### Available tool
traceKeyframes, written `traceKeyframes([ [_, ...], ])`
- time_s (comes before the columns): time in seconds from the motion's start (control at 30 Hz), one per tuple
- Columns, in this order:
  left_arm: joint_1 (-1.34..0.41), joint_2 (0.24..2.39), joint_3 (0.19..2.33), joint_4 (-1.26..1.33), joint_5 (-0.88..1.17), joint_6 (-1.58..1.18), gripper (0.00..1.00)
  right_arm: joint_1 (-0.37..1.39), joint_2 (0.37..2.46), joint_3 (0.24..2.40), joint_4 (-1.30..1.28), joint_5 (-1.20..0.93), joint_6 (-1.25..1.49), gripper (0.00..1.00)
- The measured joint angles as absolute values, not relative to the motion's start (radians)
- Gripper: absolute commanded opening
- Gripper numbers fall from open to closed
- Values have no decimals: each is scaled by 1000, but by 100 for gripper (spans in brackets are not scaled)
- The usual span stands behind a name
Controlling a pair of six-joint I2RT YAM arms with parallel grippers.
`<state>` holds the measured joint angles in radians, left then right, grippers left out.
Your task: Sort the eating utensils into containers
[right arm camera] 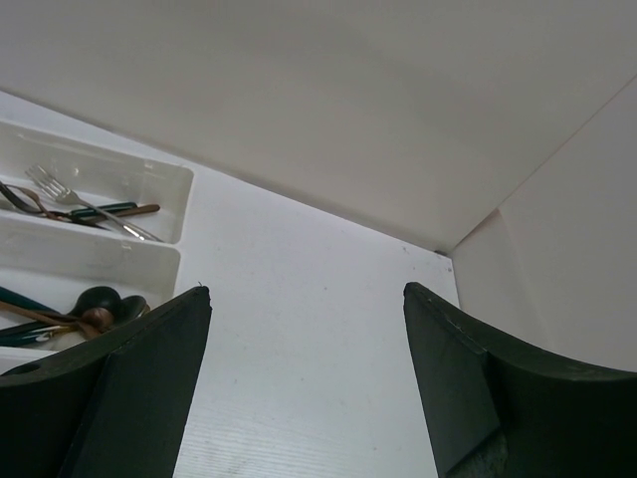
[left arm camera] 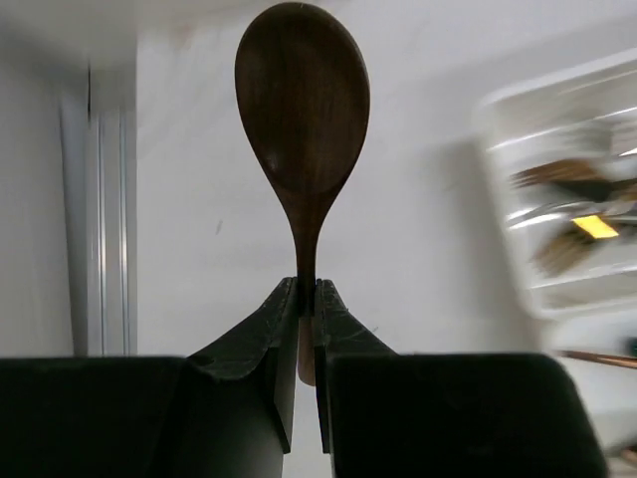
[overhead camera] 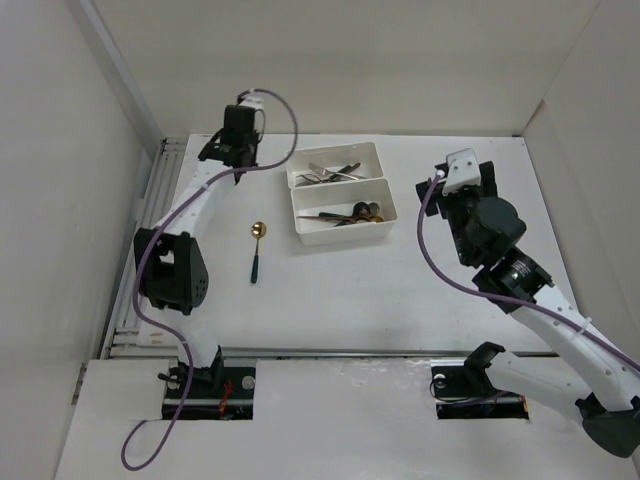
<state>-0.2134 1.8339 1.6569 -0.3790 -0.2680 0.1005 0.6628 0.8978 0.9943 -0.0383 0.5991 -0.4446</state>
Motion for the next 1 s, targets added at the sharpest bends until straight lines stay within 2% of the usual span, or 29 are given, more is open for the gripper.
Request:
traceKeyframes([
  [0.23,-579,1766,1713,-181,-128,374,0,663,863,992,-38,611,-440,83],
  [0.43,-661,1888,1665,-179,-57,484,0,663,799,975,-37,630,-423,83],
  [0.47,-663,1902,1637,-175,-58,501,3,663,791,974,-36,633,-422,83],
  [0.53,-667,1925,1584,-176,-61,532,16,663,781,973,-37,637,-419,83],
  [0.6,-672,1944,1559,-185,-71,557,35,663,778,973,-36,640,-418,83],
  [0.67,-674,1952,1554,-193,-82,559,44,663,780,973,-36,641,-417,83],
  [0.7,-675,1951,1554,-196,-88,560,65,663,782,973,-36,642,-415,83],
  [0.73,-675,1946,1554,-196,-96,558,67,663,786,973,-36,642,-414,83],
  [0.77,-675,1940,1554,-199,-101,540,100,663,790,973,-36,642,-414,83],
  [1.0,-618,1828,1596,-354,-105,312,100,663,836,966,-38,632,-410,83],
])
